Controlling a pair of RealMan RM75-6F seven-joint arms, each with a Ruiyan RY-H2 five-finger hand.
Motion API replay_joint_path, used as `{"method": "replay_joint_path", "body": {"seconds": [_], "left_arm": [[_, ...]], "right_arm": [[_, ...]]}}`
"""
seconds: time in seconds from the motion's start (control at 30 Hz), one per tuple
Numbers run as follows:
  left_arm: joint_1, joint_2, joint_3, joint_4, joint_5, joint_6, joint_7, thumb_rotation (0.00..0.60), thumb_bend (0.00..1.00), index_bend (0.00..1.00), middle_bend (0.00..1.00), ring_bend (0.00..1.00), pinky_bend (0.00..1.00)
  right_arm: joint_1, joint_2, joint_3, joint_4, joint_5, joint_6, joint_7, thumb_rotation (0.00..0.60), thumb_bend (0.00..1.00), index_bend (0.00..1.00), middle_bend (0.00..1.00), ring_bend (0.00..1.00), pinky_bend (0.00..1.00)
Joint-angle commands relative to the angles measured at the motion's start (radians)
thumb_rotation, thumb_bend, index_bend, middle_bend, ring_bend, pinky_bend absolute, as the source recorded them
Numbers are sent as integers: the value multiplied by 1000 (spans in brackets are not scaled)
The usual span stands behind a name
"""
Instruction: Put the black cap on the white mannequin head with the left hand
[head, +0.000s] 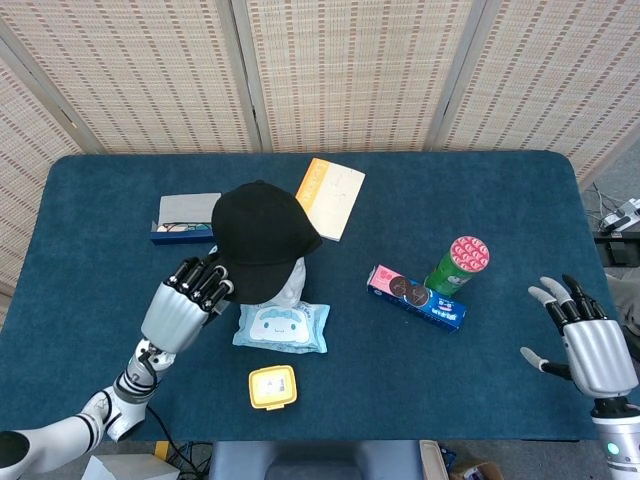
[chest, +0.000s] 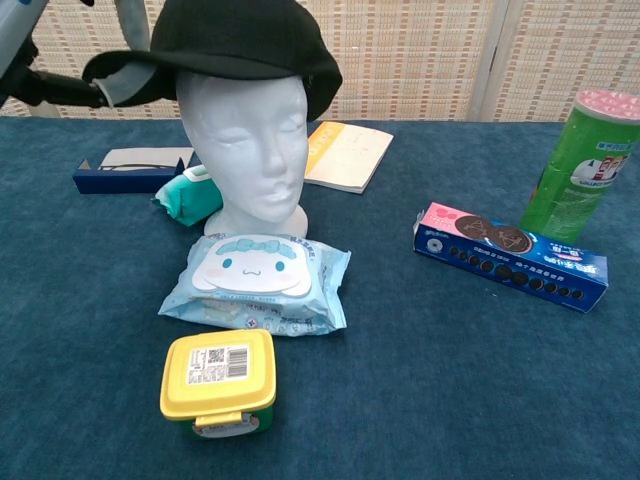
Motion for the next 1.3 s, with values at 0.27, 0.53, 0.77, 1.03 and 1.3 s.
{"method": "replay_joint_path", "body": {"seconds": [0.27,0.53,0.77,1.03,1.3], "left_arm": [[37,-29,32,45,11,-10,-3,600,474,539,527,326,465],[56,-32,36,45,21,0,-3,600,397,293,511,322,465],[65,-29,33,31,25,1,0,600,166,168,472,321,465],[74,-17,29,-21,14,-39,43,600,43,56,378,271,465],[90,-3,34,-64,21,-50,70,600,4,36,346,249,446]], "right_arm": [[0,2,2,0,3,-1,4,600,0,212,167,73,231],[1,-1,1,-1,3,-4,-4,600,0,212,167,73,231],[2,-1,2,-2,4,-5,-5,600,0,212,167,73,231],[0,0,3,-1,4,-2,-2,600,0,212,167,73,231],[1,1,3,-2,3,-2,-1,600,0,212,167,73,231]]}}
